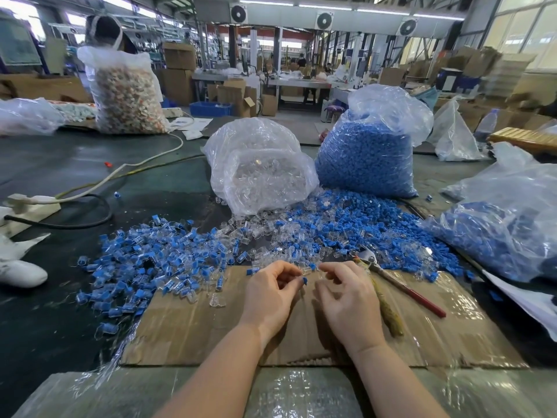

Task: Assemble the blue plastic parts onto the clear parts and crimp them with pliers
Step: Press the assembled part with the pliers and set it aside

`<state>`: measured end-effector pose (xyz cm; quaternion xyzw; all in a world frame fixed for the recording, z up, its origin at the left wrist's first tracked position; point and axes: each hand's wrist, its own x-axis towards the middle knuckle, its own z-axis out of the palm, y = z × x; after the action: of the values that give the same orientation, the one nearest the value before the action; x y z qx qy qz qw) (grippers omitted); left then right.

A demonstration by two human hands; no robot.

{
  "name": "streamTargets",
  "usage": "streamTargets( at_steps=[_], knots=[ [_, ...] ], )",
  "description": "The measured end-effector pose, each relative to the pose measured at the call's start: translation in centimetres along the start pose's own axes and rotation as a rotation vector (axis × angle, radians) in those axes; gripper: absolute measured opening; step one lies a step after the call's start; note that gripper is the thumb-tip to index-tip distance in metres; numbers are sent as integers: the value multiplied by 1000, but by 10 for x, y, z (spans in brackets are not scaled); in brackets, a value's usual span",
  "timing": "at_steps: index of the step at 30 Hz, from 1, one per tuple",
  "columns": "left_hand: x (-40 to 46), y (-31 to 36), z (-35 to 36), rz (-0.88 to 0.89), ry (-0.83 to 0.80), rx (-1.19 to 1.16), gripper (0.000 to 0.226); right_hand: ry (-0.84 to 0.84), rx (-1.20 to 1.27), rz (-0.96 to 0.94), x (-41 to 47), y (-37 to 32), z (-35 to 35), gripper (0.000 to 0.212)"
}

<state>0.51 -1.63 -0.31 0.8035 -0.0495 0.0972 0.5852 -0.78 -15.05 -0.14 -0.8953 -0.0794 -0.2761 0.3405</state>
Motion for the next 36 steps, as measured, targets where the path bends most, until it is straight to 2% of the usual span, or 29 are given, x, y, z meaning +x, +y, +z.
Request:
streamTargets(
  at_steps=[4, 6, 9, 11, 16, 18, 23, 25, 27, 29, 31, 36],
  knots=[
    [-1, 0, -1, -20, -5, -11, 19, -30, -414, 290, 7, 8, -13, 42],
    [0, 1, -1, -18, -9, -3, 19, -170, -621, 484, 12, 15, -20, 61],
    [-1, 2, -2, -9, -11, 9, 21, -367, -708, 684, 15, 25, -30, 82],
    [-2, 3, -2, -11, -14, 7, 21, -406, -716, 713, 14, 28, -35, 79],
    [-3, 5, -3, -26, -8, 0, 17, -366, -844, 524, 11, 22, -40, 56],
    [-3, 5, -4, -36, 0, -9, 16, -378, -833, 502, 14, 19, -43, 47],
    [2, 4, -6, -107, 30, -59, 11, -425, -646, 412, 22, 16, -51, 36],
    [6, 6, -7, -217, 28, -225, 10, -439, -336, 391, 22, 11, -53, 37],
    [10, 11, -9, -355, 27, -465, 9, -493, 61, 476, 21, -1, -56, 38],
    [15, 14, -11, -425, 43, -519, 8, -606, 294, 571, 21, -11, -59, 39],
    [18, 17, -14, -458, 51, -526, 7, -690, 383, 629, 20, -19, -59, 35],
    [19, 22, -21, -480, 80, -474, 6, -795, 410, 659, 23, -27, -61, 9]
  ],
)
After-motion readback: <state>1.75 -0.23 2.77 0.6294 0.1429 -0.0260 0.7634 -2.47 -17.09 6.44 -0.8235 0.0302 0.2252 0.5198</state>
